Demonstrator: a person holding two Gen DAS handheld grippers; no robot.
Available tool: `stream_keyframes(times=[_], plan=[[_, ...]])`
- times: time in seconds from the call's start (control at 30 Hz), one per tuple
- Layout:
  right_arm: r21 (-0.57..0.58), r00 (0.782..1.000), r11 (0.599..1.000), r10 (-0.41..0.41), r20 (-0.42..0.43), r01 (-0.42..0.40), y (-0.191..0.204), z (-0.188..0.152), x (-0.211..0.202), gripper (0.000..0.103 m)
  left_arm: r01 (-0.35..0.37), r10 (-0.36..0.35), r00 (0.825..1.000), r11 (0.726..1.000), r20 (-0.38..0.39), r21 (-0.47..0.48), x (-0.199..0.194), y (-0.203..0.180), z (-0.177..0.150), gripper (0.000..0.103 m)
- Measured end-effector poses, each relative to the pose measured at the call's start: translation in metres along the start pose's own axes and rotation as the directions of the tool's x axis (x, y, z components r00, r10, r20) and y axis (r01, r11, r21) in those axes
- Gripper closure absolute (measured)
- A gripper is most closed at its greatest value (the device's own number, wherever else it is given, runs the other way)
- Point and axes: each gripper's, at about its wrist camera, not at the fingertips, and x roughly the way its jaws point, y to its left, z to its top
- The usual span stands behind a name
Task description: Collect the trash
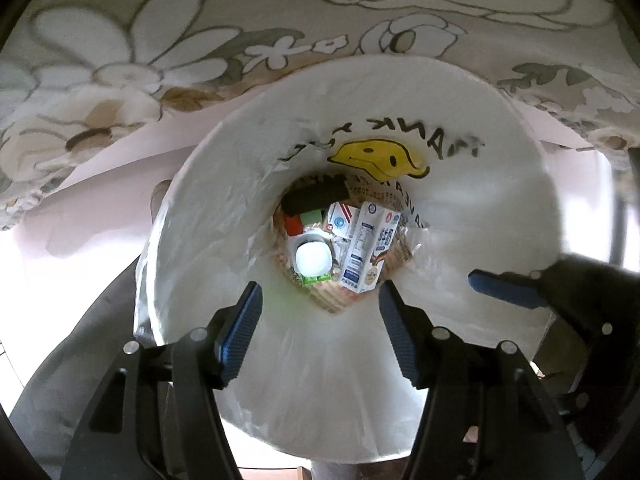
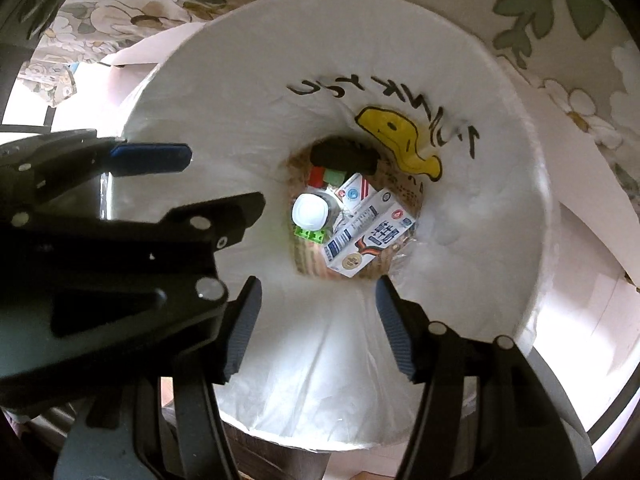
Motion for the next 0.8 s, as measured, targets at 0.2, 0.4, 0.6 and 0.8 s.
stream_keyframes(times=[0.2,0.4,0.6,0.8], plan=[[0.004,0.999,1.000,-0.014,0.034,0.014,0.007,-0.014,-0.024,0.043,-0.036,0.033,0.998,0.998,0.060,0.043,-0.031,-0.006,-0.015,0.040],[0.043,0.993,0.999,0.005,0.115,-0.010,0.010,-0.036,-0.074,0.043,-0.080,0.063,0.985,0.992,0.161,0.103,-0.089,-0.018,-0.038,0.037],[-0.010,0.957,0.995,-0.094,0.274,0.100,0.029,-0.068,-0.149,0.043,-0.085,0.040,0.949,0.988,0.314,0.130,-0.169,-0.028,-0.069,0.027],[-0.008,0.855,0.977,-0.181,0.486,0.211,0.055,-0.116,-0.234,0.037,-0.136,0.043,0.870,0.979,0.491,0.154,-0.247,-0.043,-0.117,0.021]])
